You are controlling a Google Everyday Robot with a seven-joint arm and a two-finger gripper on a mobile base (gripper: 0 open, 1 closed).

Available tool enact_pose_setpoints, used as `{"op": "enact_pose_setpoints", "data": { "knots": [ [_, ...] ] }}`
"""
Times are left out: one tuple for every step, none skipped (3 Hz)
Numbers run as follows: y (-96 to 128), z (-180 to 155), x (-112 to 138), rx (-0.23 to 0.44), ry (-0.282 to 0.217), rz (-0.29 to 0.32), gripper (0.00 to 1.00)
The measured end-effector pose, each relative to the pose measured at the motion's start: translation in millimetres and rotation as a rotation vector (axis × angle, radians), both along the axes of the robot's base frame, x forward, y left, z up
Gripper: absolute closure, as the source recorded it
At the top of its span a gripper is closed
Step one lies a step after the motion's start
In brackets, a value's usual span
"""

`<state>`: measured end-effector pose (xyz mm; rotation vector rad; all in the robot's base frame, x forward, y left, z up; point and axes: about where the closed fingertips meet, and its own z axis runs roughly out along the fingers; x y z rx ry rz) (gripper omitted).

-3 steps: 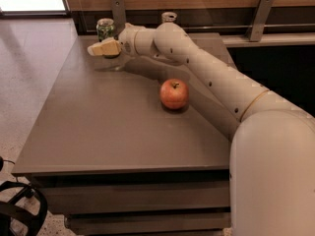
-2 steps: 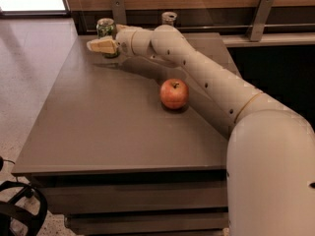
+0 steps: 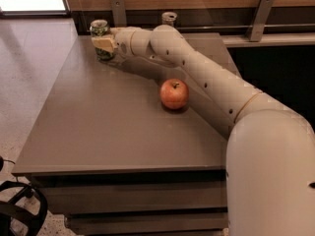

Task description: Knock green can over

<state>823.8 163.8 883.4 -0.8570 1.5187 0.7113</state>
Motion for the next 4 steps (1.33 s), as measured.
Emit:
{"op": "enact_pose_setpoints", "data": {
  "knots": [
    [4.2,-0.9,-1.1,0.000,0.002,0.006,0.99],
    [5.2,-1.2,-1.3,0.000,0.002,0.007,1.00],
    [-14.4,14.2,-7.5,-0.088,0.010,-0.012,1.00],
    [-41.0,30.7,-15.7,-0.183,-0.001,-0.019,1.00]
  ]
}}
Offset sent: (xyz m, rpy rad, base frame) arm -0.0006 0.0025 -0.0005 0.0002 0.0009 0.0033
